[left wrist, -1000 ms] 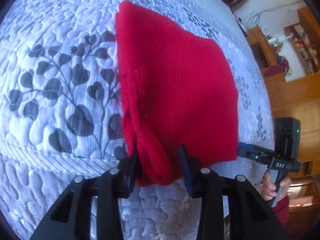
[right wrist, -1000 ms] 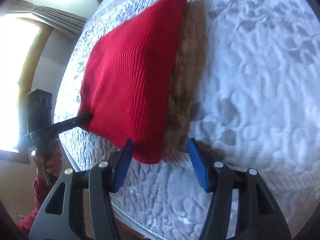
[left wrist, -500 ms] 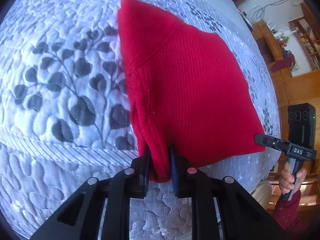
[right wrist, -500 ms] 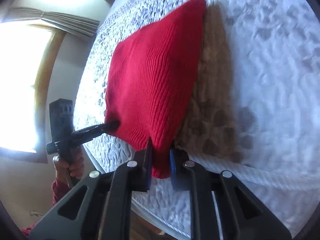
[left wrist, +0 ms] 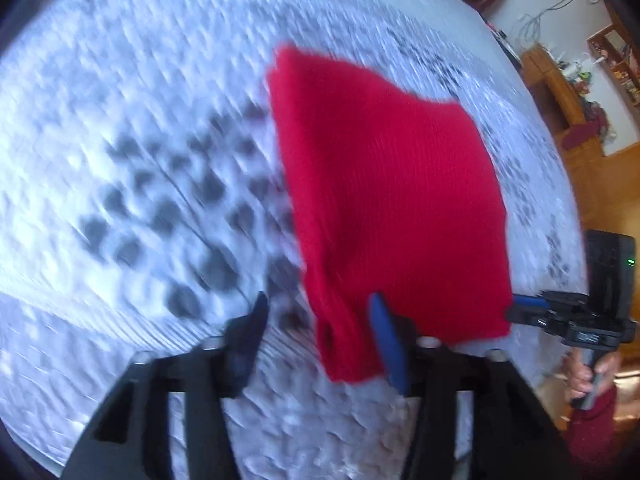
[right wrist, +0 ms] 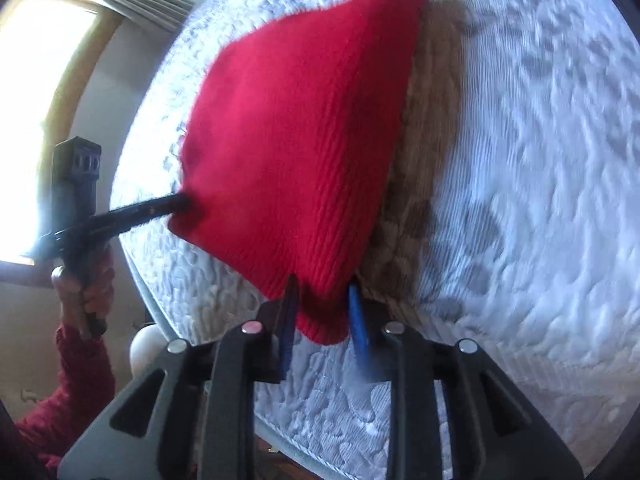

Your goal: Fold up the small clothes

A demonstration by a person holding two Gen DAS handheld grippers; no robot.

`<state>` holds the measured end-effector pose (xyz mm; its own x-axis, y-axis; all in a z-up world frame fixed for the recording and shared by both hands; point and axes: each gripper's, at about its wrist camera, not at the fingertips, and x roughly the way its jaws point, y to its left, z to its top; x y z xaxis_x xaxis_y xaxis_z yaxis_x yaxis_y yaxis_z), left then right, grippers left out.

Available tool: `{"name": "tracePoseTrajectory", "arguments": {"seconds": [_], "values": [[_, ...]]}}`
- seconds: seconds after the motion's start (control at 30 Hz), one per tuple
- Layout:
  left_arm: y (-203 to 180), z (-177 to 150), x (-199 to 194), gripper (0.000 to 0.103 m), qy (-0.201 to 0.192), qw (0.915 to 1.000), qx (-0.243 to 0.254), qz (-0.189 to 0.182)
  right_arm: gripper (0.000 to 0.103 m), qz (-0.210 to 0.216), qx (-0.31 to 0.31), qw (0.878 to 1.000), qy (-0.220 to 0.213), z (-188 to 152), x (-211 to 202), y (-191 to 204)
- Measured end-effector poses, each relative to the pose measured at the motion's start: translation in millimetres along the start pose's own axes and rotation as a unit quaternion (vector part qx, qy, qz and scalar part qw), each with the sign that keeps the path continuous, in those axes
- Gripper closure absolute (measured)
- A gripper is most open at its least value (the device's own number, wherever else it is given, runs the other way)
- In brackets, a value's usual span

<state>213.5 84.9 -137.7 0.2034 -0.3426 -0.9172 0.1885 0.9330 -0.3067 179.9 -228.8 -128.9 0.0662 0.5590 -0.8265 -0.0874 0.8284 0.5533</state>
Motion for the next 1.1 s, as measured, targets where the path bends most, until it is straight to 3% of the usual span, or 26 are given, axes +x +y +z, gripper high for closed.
{"name": "tracePoseTrajectory", "arguments": {"seconds": [0.13,0.23,0.3,0.53,0.6,0.67,0.73,0.87,1.1], "values": [[7.7,38.8,-4.0,0.042,-0.030,0.9993,-0.022,0.004,0.062,-0.007,0.012,0.999,-0.037,40.7,-24.0,-9.3],[10.4,70.6,5.9,0.041,-0.050,0.9976,-0.028,0.040,0.058,-0.019,0.024,0.998,-0.051,72.7,-29.0,-17.4],[15.9,88.4,20.1,0.041,-0.047,0.9976,-0.044,0.026,0.052,-0.027,0.027,0.998,-0.055,96.2,-27.8,-24.0],[16.6,121.1,58.9,0.042,-0.040,0.9977,-0.055,-0.009,0.045,-0.033,0.038,0.997,-0.056,148.8,-10.6,-41.9],[10.2,127.2,59.9,0.052,-0.049,0.9978,-0.044,-0.008,0.042,-0.014,0.050,0.997,-0.061,158.5,-4.9,-50.0],[5.4,127.6,58.9,0.074,-0.054,0.9976,-0.041,-0.018,0.042,0.000,0.056,0.996,-0.064,163.4,0.4,-53.6],[-3.1,126.2,55.9,0.083,-0.066,0.9976,-0.024,0.004,0.042,0.006,0.059,0.996,-0.066,165.6,6.2,-57.3],[-19.5,124.6,50.9,0.087,-0.085,0.9955,0.008,0.042,0.042,0.001,0.055,0.996,-0.065,166.2,15.9,-61.6],[-20.1,123.0,45.5,0.087,-0.094,0.9944,0.012,0.047,0.039,0.010,0.058,0.996,-0.069,171.4,20.8,-67.5]]}}
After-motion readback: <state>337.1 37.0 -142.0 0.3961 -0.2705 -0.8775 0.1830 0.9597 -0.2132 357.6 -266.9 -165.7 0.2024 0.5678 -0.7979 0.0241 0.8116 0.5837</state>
